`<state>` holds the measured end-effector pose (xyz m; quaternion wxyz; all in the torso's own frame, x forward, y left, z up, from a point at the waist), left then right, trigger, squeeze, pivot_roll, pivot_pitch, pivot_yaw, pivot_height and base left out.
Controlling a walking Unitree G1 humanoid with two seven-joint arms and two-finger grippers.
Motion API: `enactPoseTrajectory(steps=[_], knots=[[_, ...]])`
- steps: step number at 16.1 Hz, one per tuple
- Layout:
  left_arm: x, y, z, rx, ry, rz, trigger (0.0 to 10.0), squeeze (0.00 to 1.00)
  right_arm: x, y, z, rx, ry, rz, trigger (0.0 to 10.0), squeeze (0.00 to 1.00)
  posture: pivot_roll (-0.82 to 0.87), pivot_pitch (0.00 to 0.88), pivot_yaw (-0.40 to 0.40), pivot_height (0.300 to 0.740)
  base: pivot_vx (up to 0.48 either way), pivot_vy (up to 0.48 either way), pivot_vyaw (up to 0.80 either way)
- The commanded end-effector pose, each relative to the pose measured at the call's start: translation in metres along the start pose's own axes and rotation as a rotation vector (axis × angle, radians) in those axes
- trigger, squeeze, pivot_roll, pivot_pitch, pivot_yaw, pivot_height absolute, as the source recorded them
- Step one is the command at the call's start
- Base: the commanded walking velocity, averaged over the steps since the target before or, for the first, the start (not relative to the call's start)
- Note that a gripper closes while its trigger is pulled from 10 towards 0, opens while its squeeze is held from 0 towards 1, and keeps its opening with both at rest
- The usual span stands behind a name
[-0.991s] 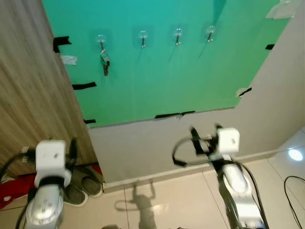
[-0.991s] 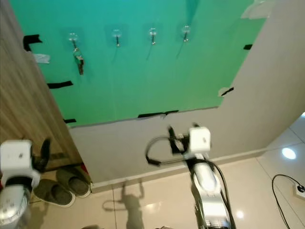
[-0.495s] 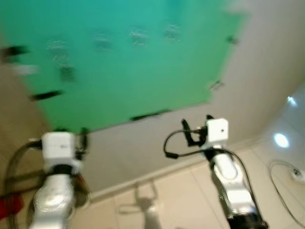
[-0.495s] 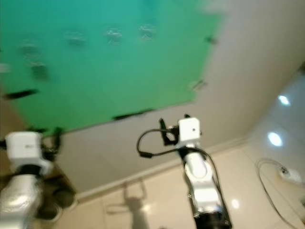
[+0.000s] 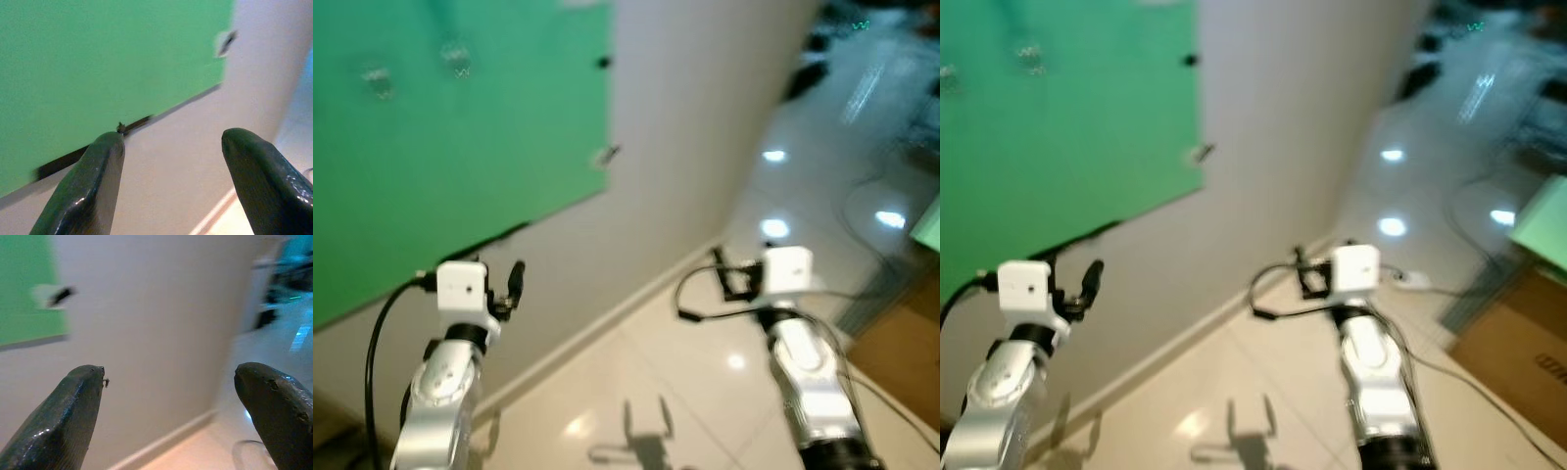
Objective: Hang keys on a hook
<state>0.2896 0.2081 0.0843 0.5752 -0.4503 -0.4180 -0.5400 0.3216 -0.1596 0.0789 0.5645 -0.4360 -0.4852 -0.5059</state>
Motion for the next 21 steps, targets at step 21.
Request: enactPoseTrajectory(steps=[21], knots=[[0.013, 0.013, -0.029, -0.125, -0.008, -0.084, 10.0, 0.0, -0.008, 0.004, 0.009, 0.04, -0.004, 0.017, 10.0, 0.0, -0.06, 0.0, -0.014, 0.74, 0.058, -0.244, -0.54]])
Point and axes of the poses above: a point about 5 cm out from each wrist's last joint towards the gripper, its own y axis pointing out of the wrist towards the gripper, its own x axis along the axis of the wrist's last joint, z = x × y, the point moved 4 cm from there along y, pointing out of the wrist towards the gripper, and after that the axes turned 10 degrees about y, right-handed, at the moved point
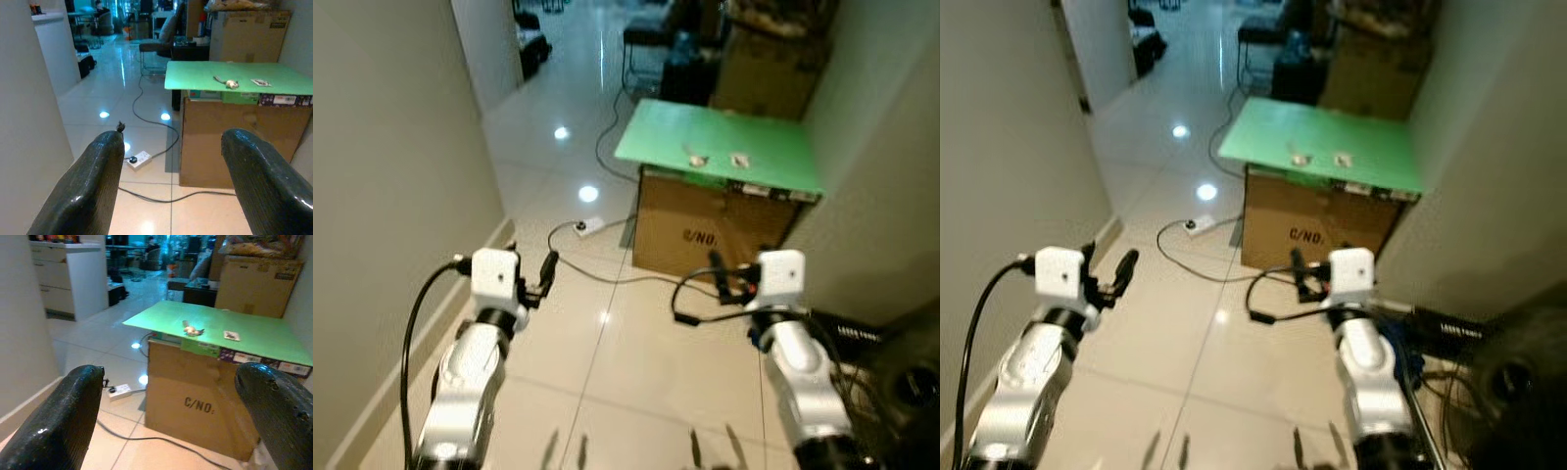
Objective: Hang keys on a hook
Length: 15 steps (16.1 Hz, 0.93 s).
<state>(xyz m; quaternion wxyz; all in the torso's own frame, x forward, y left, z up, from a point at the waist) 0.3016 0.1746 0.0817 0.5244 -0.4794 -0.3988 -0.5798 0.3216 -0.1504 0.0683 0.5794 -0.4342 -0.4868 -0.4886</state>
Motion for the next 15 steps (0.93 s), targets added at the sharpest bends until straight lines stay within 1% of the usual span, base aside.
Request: enactPoseTrajectory(steps=[1, 3, 7, 10, 14, 15], knots=[[0.006, 0.0, 0.005, 0.012, 0.009, -0.026, 10.0, 0.0, 0.003, 0.003, 0.001, 0.006, -0.003, -0.012, 10.0, 0.0, -0.06, 0.0, -0.014, 0.74, 0.48, 0.0, 0.0], [0.003, -0.005, 0.003, 0.016, -0.016, -0.026, 10.0, 0.0, 0.002, 0.002, -0.002, -0.001, -0.003, -0.009, 10.0, 0.0, -0.05, 0.0, -0.016, 0.74, 0.48, 0.0, 0.0], [0.005, -0.004, -0.001, 0.002, -0.016, -0.039, 10.0, 0.0, 0.001, 0.002, -0.001, -0.004, -0.001, -0.009, 10.0, 0.0, -0.05, 0.0, -0.02, 0.74, 0.48, 0.0, 0.0], [0.003, -0.006, -0.003, -0.006, -0.023, -0.035, 10.0, 0.0, 0.001, 0.001, -0.005, -0.017, -0.004, -0.004, 10.0, 0.0, -0.05, 0.0, -0.02, 0.74, 0.48, 0.0, 0.0], [0.005, -0.003, -0.008, -0.032, -0.029, -0.041, 10.0, 0.0, 0.003, 0.001, -0.009, -0.045, -0.006, -0.02, 10.0, 0.0, -0.06, 0.0, -0.017, 0.74, 0.48, 0.0, -0.74], [0.003, 0.001, -0.004, -0.008, -0.056, -0.033, 10.0, 0.0, 0.006, 0.001, -0.019, -0.093, 0.016, -0.035, 10.0, 0.0, -0.06, 0.0, -0.013, 0.74, 0.48, 0.0, -0.74]])
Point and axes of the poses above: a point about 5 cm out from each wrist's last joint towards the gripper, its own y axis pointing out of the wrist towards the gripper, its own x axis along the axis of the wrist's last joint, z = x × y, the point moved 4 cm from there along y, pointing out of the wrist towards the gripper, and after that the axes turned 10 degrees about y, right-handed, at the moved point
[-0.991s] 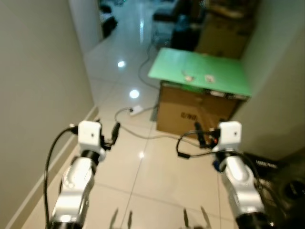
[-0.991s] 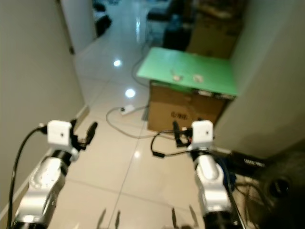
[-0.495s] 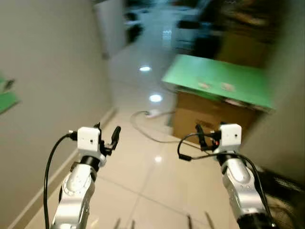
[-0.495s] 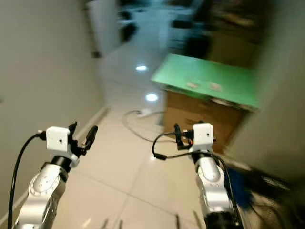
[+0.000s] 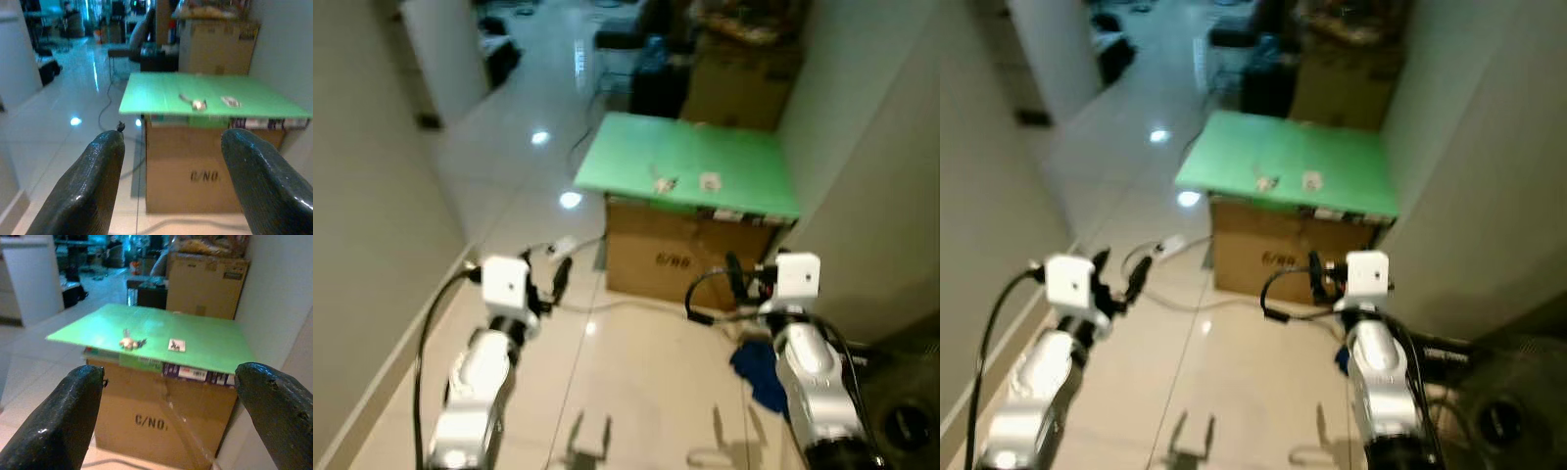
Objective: Hang keys on a hook
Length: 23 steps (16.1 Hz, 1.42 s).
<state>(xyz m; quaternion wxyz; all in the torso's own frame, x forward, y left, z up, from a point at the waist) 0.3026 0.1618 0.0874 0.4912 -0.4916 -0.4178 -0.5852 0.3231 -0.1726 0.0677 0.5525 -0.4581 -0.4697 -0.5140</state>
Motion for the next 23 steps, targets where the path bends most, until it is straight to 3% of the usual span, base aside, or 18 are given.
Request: enactPoseTrajectory(steps=[1, 3, 6, 12, 13, 16, 23], knots=[[-0.006, -0.001, 0.014, 0.056, -0.034, 0.027, 10.0, 0.0, 0.004, 0.001, 0.0, -0.018, 0.029, -0.02, 10.0, 0.0, -0.07, 0.0, -0.012, 0.74, 0.48, 0.0, -0.74], [-0.008, 0.001, 0.021, 0.086, -0.035, 0.037, 10.0, 0.0, 0.002, -0.001, -0.007, -0.04, 0.023, -0.014, 10.0, 0.0, -0.07, 0.0, -0.012, 0.74, 0.48, 0.0, -0.73], [-0.008, 0.004, 0.017, 0.076, -0.025, 0.036, 10.0, 0.0, 0.001, -0.002, -0.008, -0.05, 0.007, -0.008, 10.0, 0.0, -0.08, 0.0, -0.01, 0.74, 0.48, 0.0, -0.64], [-0.016, 0.009, 0.023, 0.154, 0.005, 0.079, 10.0, 0.0, 0.005, -0.005, -0.002, -0.002, -0.014, -0.033, 10.0, 0.0, -0.08, 0.0, -0.011, 0.74, 0.4, 0.0, 0.0], [-0.018, 0.01, 0.022, 0.153, 0.008, 0.093, 10.0, 0.0, 0.003, -0.007, -0.001, 0.012, -0.046, -0.023, 10.0, 0.0, -0.09, 0.0, -0.008, 0.74, 0.0, 0.0, 0.61], [-0.011, 0.017, 0.016, 0.125, 0.032, 0.072, 10.0, 0.0, 0.003, -0.007, -0.001, 0.003, -0.03, -0.024, 10.0, 0.0, -0.1, 0.0, 0.003, 0.74, 0.0, 0.0, 0.37], [-0.007, 0.024, 0.01, 0.091, 0.062, 0.055, 10.0, 0.0, 0.0, -0.009, 0.004, 0.015, -0.028, -0.015, 10.0, 0.0, -0.1, 0.0, 0.015, 0.74, 0.48, 0.0, 0.0]])
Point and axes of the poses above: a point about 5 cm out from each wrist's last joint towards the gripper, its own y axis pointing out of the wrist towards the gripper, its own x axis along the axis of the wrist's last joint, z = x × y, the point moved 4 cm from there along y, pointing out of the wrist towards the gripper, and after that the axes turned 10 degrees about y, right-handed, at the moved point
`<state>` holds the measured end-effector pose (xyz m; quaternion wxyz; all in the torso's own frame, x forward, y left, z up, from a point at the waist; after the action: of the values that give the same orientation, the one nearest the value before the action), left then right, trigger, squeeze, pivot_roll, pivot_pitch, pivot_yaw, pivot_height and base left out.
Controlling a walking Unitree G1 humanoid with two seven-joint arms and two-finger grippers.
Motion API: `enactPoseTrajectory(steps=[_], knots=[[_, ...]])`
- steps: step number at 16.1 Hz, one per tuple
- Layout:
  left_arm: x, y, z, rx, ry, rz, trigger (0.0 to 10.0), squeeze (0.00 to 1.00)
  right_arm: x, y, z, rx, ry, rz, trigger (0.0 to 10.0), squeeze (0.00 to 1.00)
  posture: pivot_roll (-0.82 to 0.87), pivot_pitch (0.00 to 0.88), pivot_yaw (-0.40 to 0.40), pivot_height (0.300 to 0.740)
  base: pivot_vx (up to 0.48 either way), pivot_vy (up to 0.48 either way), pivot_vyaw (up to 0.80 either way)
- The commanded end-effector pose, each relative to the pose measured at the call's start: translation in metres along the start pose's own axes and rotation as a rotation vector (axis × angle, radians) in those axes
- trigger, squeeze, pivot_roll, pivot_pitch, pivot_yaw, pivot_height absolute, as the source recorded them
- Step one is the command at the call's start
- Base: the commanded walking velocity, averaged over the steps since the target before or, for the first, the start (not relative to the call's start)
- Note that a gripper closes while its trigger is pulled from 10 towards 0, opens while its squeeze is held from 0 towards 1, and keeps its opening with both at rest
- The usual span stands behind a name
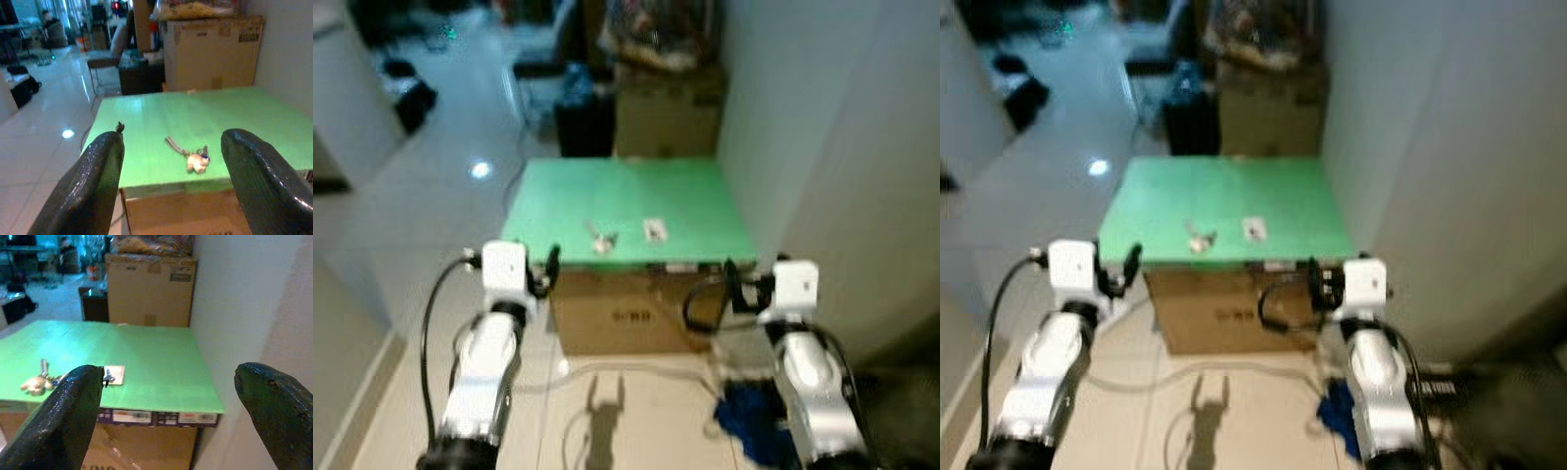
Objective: Hang keys on a hook
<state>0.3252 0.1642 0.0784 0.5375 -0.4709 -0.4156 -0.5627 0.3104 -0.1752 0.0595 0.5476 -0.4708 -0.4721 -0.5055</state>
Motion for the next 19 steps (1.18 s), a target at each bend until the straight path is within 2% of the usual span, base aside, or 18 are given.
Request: enactPoseTrajectory(steps=[1, 8, 14, 15, 18, 19], knots=[[0.003, 0.002, 0.005, 0.008, 0.019, -0.006, 10.0, 0.0, 0.009, 0.004, 0.008, 0.023, 0.0, -0.03, 10.0, 0.0, -0.1, 0.0, 0.015, 0.74, 0.48, 0.0, 0.0], [0.005, 0.003, -0.001, -0.035, 0.036, -0.023, 10.0, 0.0, 0.014, 0.003, 0.012, 0.028, 0.0, -0.042, 10.0, 0.0, -0.1, 0.0, 0.021, 0.74, 0.48, 0.0, 0.0], [0.005, 0.002, -0.009, -0.074, 0.04, -0.029, 10.0, 0.0, 0.01, 0.005, 0.009, 0.016, 0.002, -0.026, 10.0, 0.0, -0.11, 0.0, 0.03, 0.74, 0.48, 0.0, 0.0], [0.004, 0.002, -0.011, -0.089, 0.032, -0.018, 10.0, 0.0, 0.009, 0.005, 0.008, 0.012, 0.003, -0.022, 10.0, 0.0, -0.11, 0.0, 0.031, 0.74, 0.48, 0.0, 0.0], [-0.024, 0.005, -0.028, -0.229, 0.018, 0.131, 10.0, 0.0, 0.004, 0.001, 0.004, -0.001, 0.005, -0.011, 10.0, 0.0, -0.11, 0.0, 0.038, 0.74, 0.0, 0.0, 0.0], [-0.034, 0.009, -0.045, -0.323, 0.022, 0.172, 10.0, 0.0, 0.001, -0.002, 0.003, -0.005, 0.013, -0.001, 10.0, 0.0, -0.11, 0.0, 0.04, 0.74, 0.0, 0.0, 0.0]])
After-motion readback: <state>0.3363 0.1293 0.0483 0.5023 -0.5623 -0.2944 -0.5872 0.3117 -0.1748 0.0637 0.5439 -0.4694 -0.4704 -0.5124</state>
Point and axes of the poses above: a point about 5 cm out from each wrist's last joint towards the gripper, its own y axis pointing out of the wrist towards the gripper, its own x axis along the axis of the wrist's last joint, z = x × y, the point moved 4 cm from there along y, pointing out of the wrist towards the gripper, and after that the axes turned 10 degrees about y, right-handed, at the moved point
